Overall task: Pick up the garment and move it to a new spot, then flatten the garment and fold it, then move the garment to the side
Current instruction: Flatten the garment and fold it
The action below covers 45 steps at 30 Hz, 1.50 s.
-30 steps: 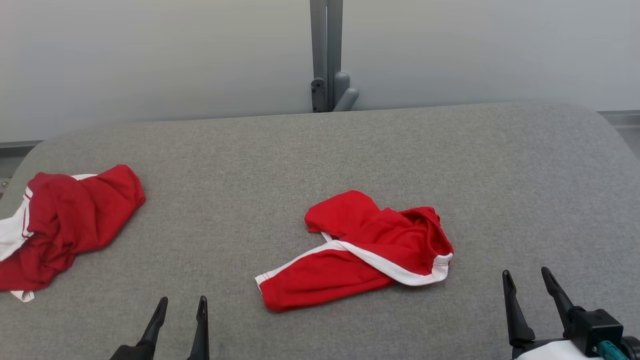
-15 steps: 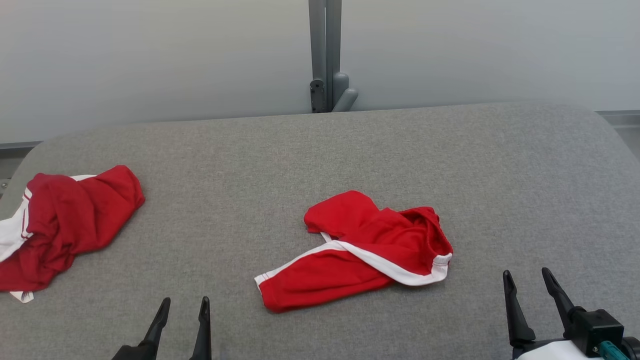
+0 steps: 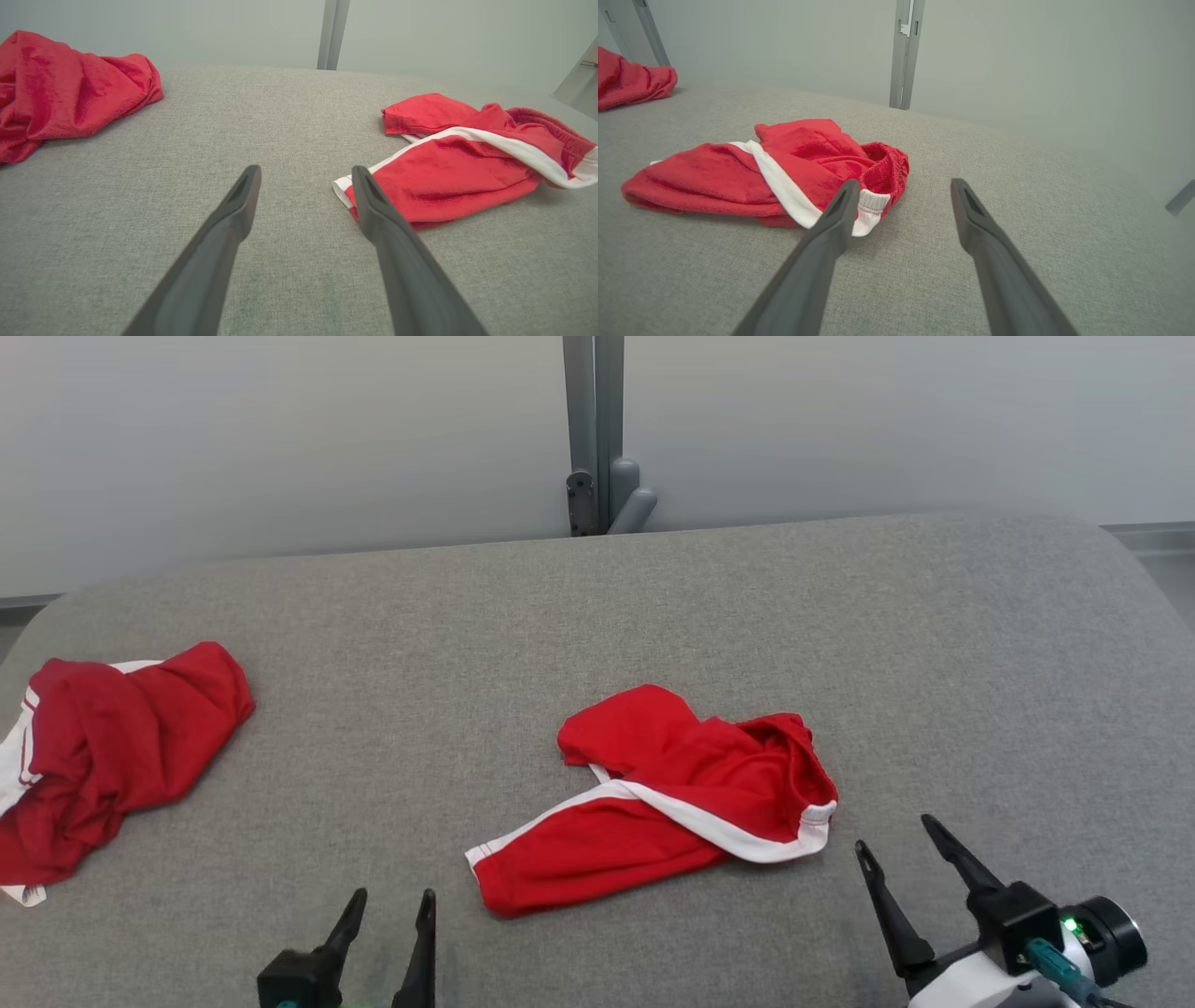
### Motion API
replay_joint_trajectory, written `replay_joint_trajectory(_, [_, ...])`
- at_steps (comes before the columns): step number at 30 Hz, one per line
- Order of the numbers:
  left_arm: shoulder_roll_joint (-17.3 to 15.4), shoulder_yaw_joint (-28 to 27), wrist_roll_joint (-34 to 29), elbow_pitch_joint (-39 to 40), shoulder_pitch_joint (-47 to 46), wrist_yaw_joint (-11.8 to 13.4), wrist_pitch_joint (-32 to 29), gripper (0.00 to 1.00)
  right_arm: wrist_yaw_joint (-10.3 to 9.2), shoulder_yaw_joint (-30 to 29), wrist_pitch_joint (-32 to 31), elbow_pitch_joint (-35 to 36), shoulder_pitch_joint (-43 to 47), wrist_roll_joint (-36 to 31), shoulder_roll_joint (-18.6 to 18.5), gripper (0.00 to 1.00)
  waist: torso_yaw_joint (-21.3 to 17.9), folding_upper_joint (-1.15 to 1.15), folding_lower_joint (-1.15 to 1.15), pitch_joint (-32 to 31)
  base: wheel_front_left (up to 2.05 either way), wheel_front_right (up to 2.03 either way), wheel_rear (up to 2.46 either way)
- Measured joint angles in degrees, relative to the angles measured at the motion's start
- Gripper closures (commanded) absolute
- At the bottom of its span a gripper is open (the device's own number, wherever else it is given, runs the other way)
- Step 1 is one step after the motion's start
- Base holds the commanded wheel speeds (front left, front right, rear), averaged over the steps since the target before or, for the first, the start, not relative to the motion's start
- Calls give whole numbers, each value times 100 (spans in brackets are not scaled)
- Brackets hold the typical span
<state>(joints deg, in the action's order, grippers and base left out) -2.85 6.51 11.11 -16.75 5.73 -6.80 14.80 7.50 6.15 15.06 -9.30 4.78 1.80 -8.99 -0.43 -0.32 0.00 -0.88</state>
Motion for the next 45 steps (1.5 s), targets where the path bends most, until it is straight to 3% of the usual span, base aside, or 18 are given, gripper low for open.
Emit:
replay_joint_trajectory(4, [-3, 230, 30, -272, -412, -23, -494, 0, -1, 817, -33, -579, -505, -36, -602, 0, -27, 0, 0, 79, 0, 0, 0])
replay_joint_trajectory(11, [-3, 394, 332, -580, -1216, -32, -1559, 0, 0, 2369, -953, -1016, -1872, 144, -1429, 0, -29, 0, 0, 398, 0, 0, 0])
replay_joint_trajectory(15, [1, 533, 506, -771, -1534, -33, -1856, 0, 5, 3482, -1451, -1190, -2485, 686, -1717, 0, 7, 0, 0, 597, 0, 0, 0])
replay_joint_trajectory(18, [1, 670, 667, -954, -1609, -34, -2041, 0, 3, 3905, -1651, -1305, -2922, 1098, -1993, 0, 48, 0, 0, 701, 0, 0, 0])
replay_joint_trajectory(29, [3, 862, 905, -1407, -1910, -45, -2180, 0, 4, 4710, -1706, -1530, -3509, 1712, -2280, 0, 132, 0, 0, 792, 0, 0, 0])
replay_joint_trajectory(45, [3, 1078, 1544, -1742, -2187, -52, -2071, 0, 4, 5263, -1593, -1667, -3691, 2151, -2365, 0, -79, 0, 0, 739, 0, 0, 0])
